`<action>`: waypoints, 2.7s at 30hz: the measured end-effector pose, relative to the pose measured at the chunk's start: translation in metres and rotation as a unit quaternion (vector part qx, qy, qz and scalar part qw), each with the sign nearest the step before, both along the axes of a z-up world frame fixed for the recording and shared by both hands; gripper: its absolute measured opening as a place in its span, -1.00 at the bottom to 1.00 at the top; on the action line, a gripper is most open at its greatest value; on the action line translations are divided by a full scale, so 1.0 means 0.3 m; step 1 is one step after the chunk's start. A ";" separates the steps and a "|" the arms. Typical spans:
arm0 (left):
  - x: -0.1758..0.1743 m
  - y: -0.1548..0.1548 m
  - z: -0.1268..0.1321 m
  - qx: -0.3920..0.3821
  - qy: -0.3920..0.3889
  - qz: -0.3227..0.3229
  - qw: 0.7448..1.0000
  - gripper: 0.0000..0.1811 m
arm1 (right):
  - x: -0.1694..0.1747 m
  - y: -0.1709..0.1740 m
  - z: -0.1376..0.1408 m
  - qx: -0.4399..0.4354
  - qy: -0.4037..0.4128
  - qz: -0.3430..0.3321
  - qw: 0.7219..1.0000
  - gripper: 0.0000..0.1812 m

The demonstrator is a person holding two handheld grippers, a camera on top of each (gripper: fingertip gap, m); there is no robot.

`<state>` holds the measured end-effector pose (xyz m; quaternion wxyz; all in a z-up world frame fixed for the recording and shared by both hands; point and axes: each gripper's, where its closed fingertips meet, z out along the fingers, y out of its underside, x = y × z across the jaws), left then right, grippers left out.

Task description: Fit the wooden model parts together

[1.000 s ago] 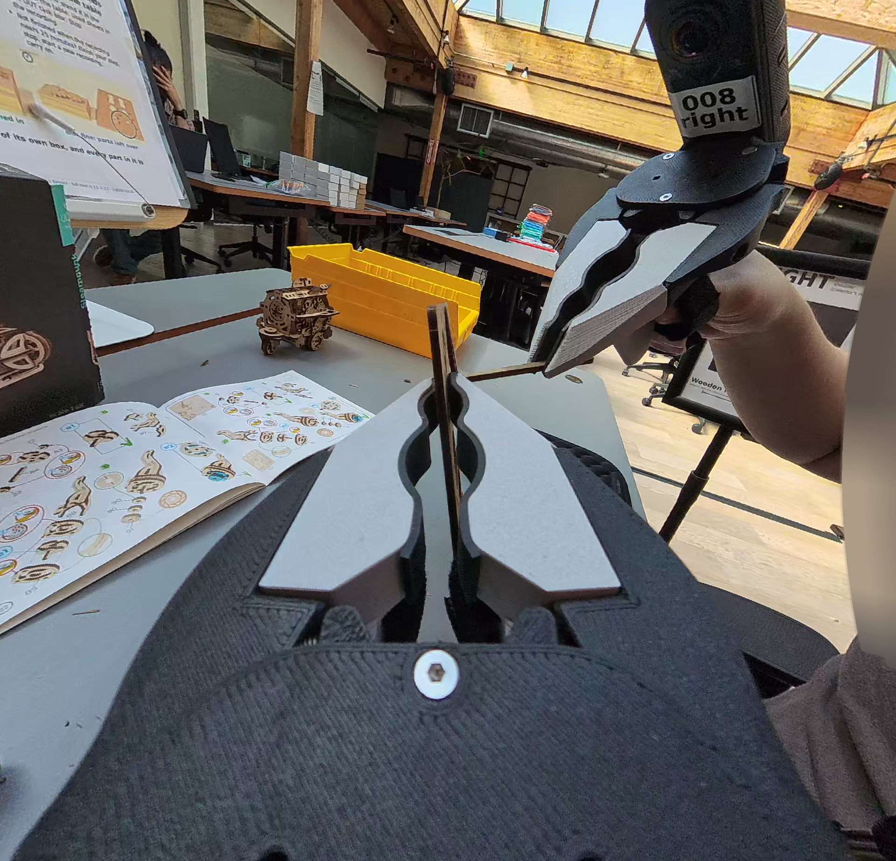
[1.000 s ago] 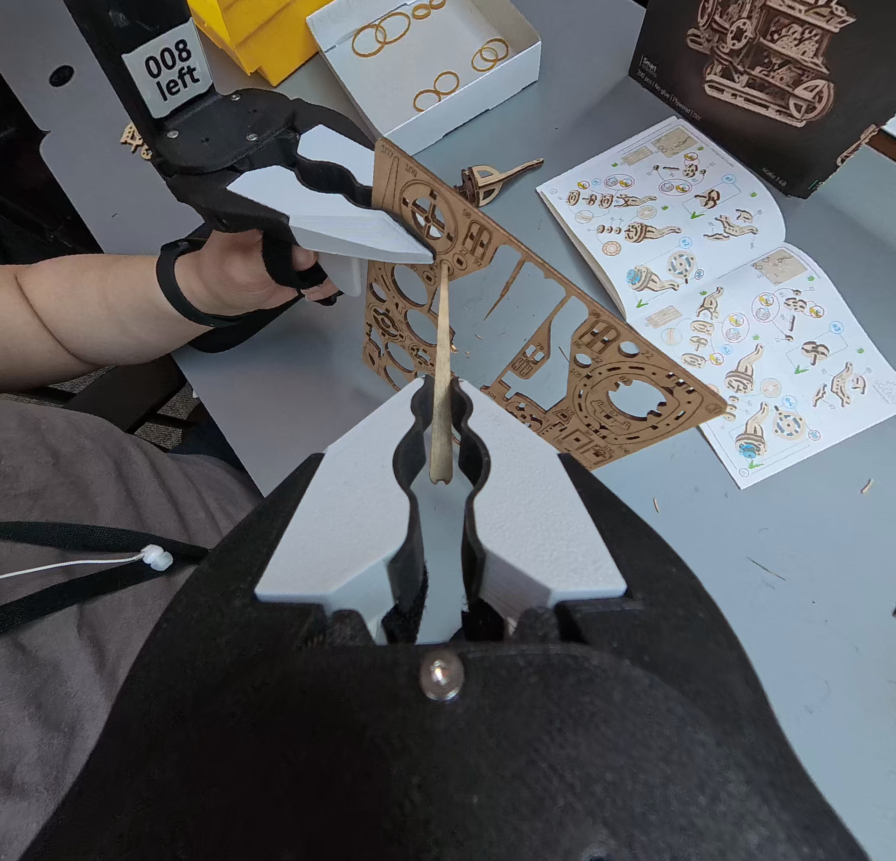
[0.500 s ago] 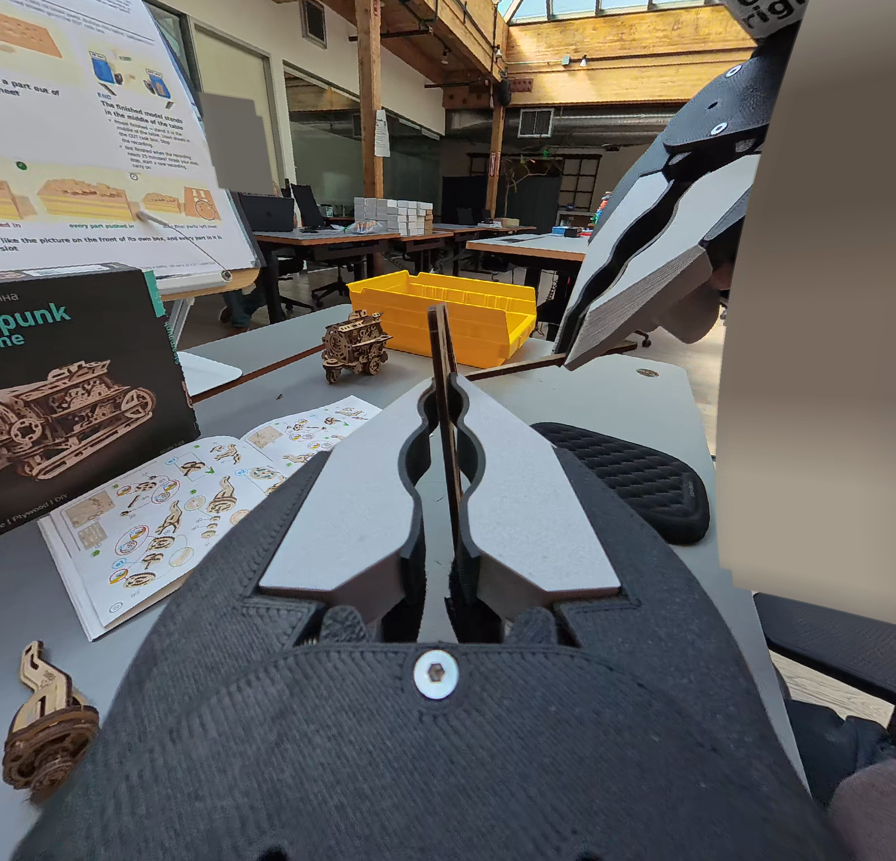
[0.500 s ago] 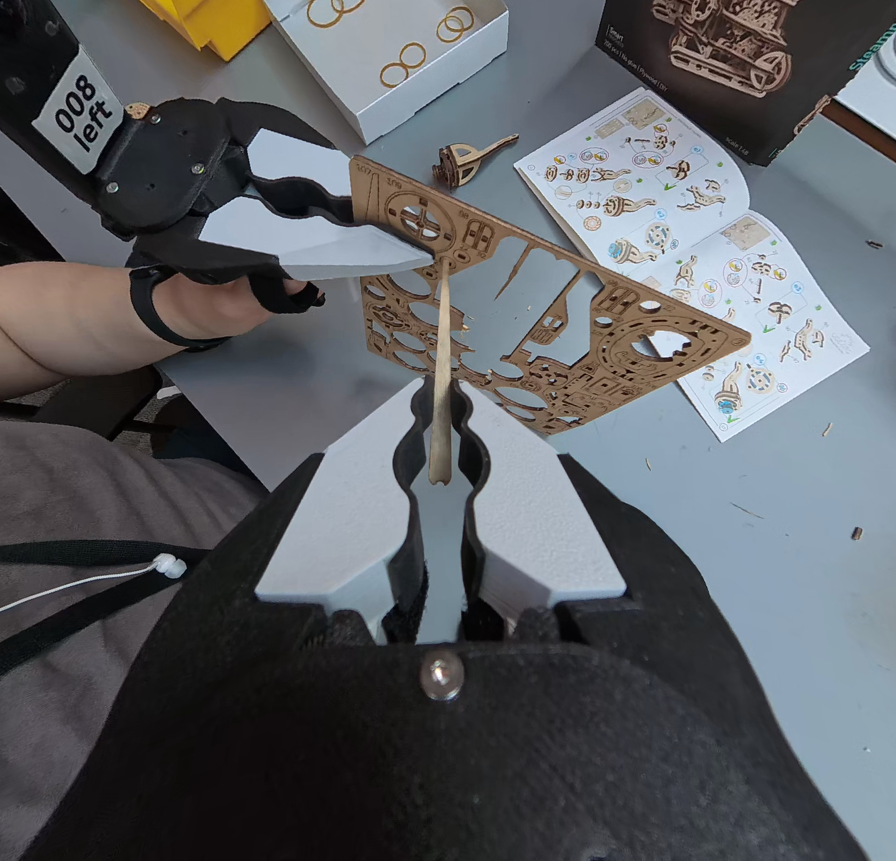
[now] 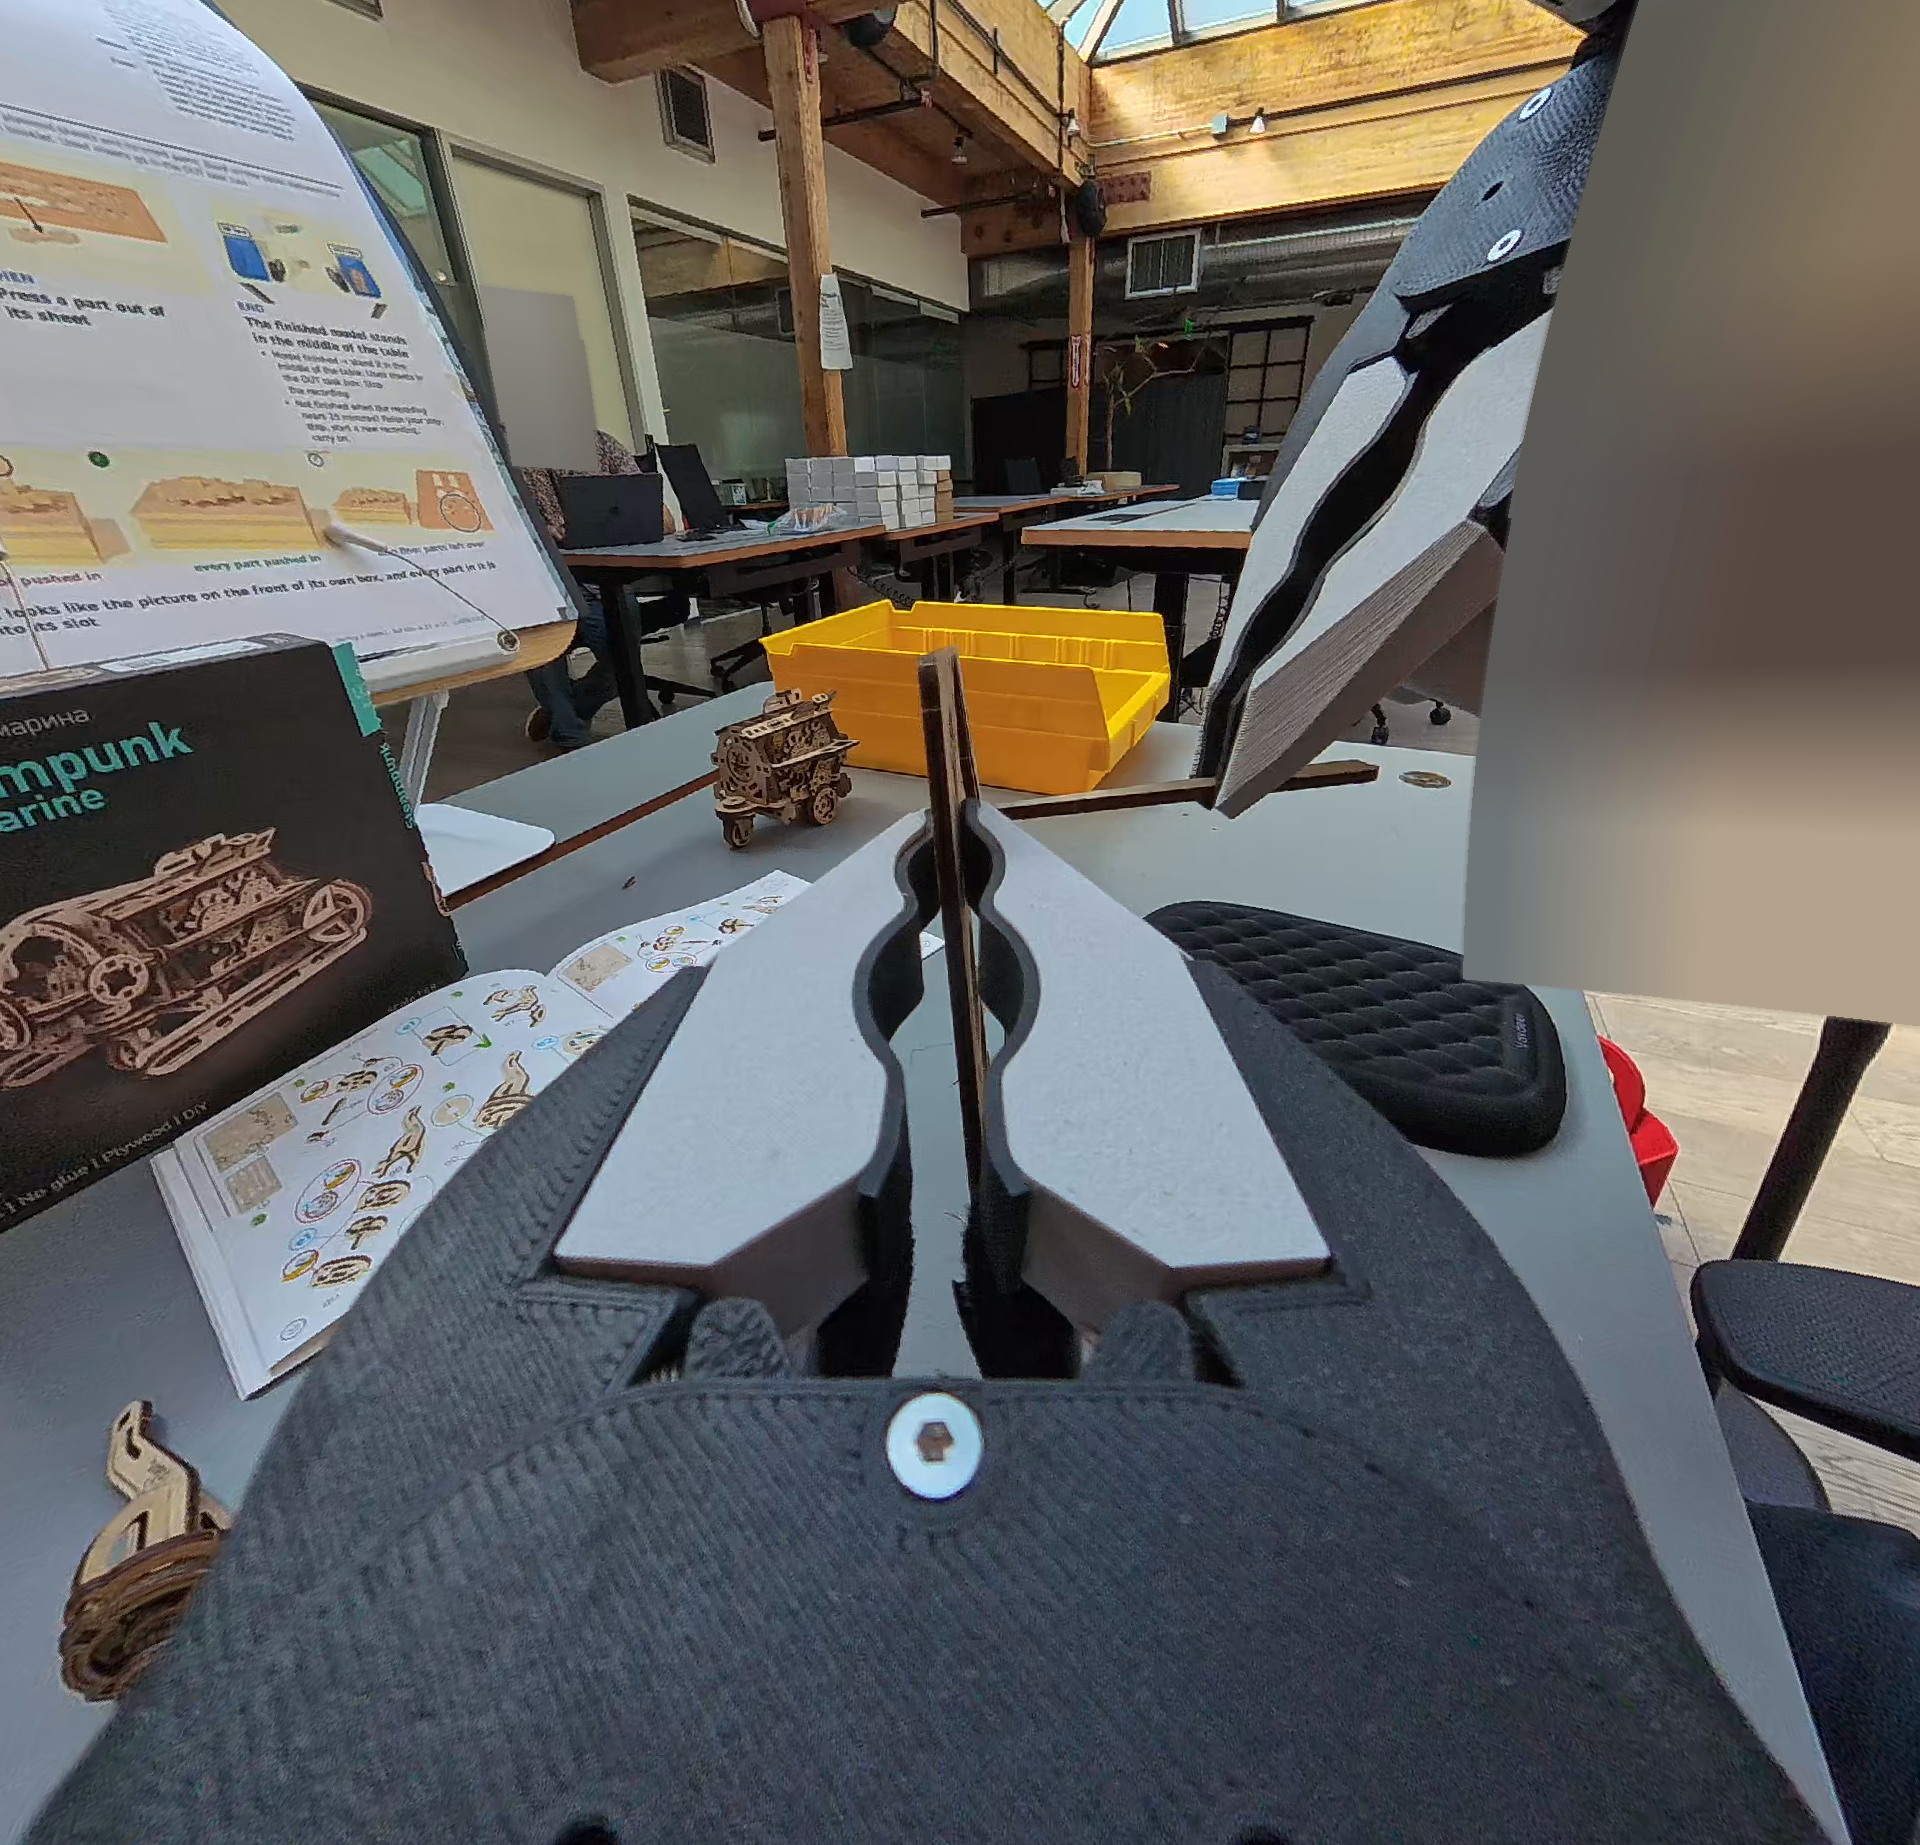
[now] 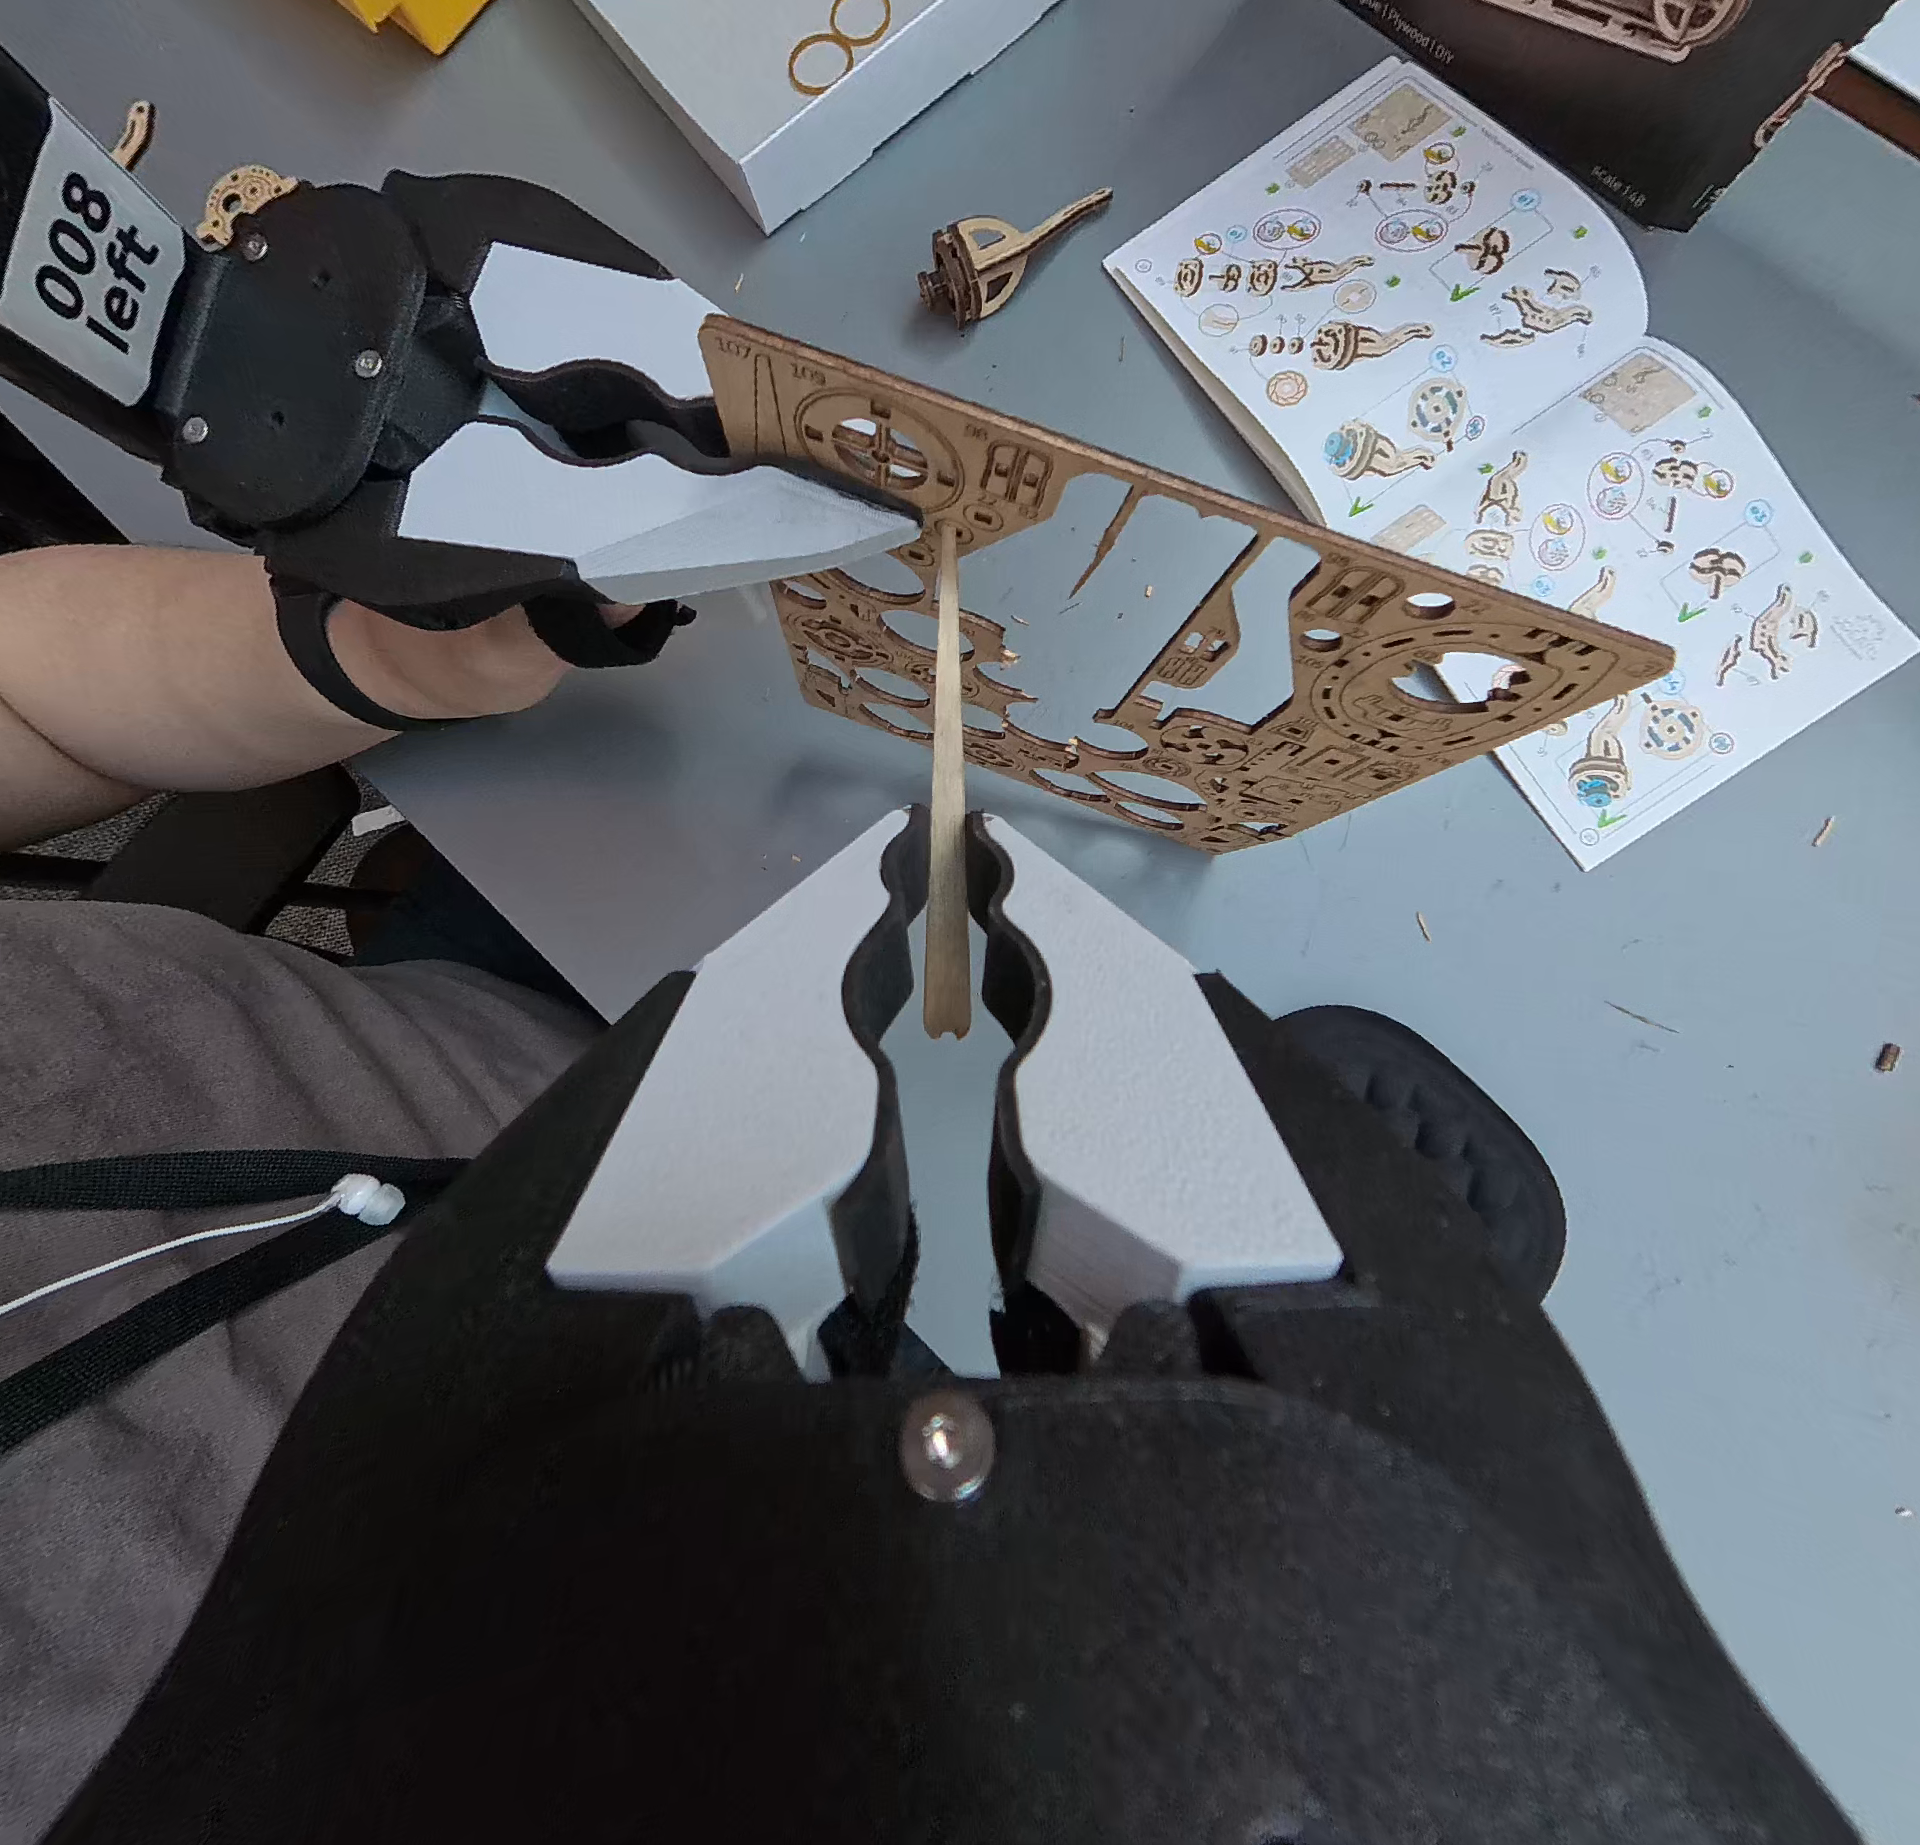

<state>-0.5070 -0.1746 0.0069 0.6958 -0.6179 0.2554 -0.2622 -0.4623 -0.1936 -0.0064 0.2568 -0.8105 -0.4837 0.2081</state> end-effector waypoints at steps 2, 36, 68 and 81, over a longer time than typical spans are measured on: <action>0.002 -0.002 0.000 0.002 0.001 -0.001 1.000 -0.99 | 0.000 -0.006 0.003 -0.006 0.003 0.002 1.000 -0.94; -0.066 0.056 -0.026 -0.064 -0.055 -0.005 0.996 -0.99 | 0.610 0.524 -0.389 -0.024 -0.005 -0.145 0.989 -0.94; -0.105 0.084 -0.030 -0.105 -0.120 -0.048 0.986 -0.99 | 0.551 0.744 -0.399 0.117 0.119 -0.151 0.974 -0.98; -0.045 0.037 -0.018 -0.056 -0.062 -0.037 0.996 -0.99 | -0.160 0.081 0.015 0.046 0.275 0.039 0.960 -0.98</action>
